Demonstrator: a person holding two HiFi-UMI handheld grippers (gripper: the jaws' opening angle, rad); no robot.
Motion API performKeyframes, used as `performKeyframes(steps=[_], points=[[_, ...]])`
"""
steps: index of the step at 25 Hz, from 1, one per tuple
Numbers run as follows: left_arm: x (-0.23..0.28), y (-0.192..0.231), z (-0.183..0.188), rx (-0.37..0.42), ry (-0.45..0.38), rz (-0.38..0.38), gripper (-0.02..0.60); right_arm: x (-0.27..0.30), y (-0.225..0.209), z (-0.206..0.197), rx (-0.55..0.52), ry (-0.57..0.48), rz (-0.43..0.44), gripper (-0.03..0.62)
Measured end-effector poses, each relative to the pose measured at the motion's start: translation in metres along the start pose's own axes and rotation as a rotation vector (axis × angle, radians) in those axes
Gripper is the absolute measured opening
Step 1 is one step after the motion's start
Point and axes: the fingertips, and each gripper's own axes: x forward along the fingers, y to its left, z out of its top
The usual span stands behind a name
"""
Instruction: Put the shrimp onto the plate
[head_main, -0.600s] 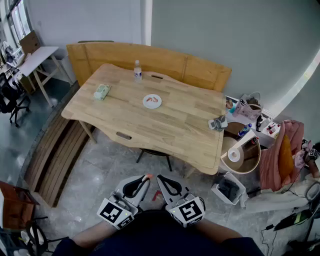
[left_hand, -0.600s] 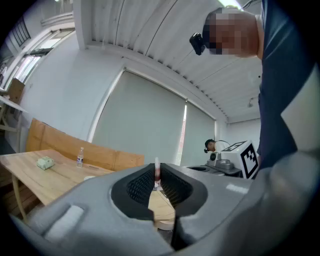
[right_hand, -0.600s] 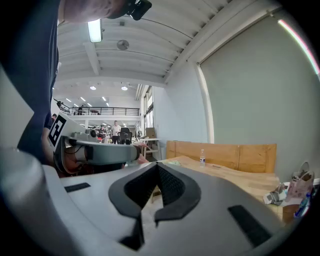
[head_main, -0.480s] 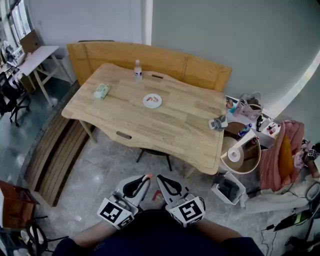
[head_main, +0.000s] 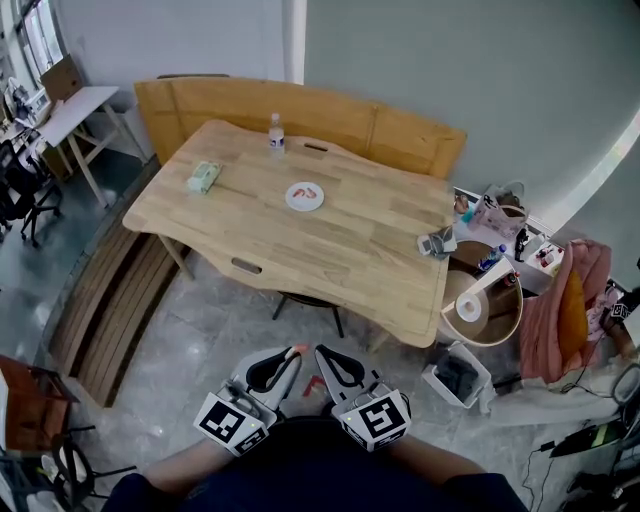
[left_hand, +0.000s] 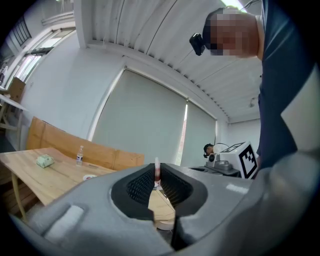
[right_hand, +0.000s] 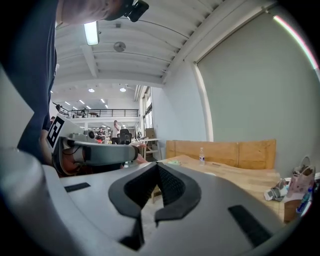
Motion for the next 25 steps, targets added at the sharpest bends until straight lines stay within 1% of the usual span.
performKeyframes(steps=[5, 11, 18, 23, 25], points=[[0.006, -0.003, 0.001, 0.008, -0.002, 0.013, 0.038, -0.005, -0.010, 0.000, 0.008, -0.001, -0.001, 0.009], [0.023, -0.011, -0.003, 0.007, -0.002, 0.053, 0.038, -0.011, -0.030, 0.001, 0.001, -0.021, 0.037, 0.009], [0.040, -0.017, -0.009, 0.004, -0.008, 0.093, 0.038, -0.015, -0.050, -0.007, 0.010, -0.016, 0.072, 0.009], [0.049, -0.012, -0.013, -0.005, -0.004, 0.104, 0.038, -0.008, -0.063, -0.010, 0.028, -0.005, 0.073, 0.009], [0.052, -0.007, -0.014, -0.009, -0.004, 0.105, 0.038, -0.002, -0.068, -0.011, 0.019, -0.005, 0.076, 0.009]])
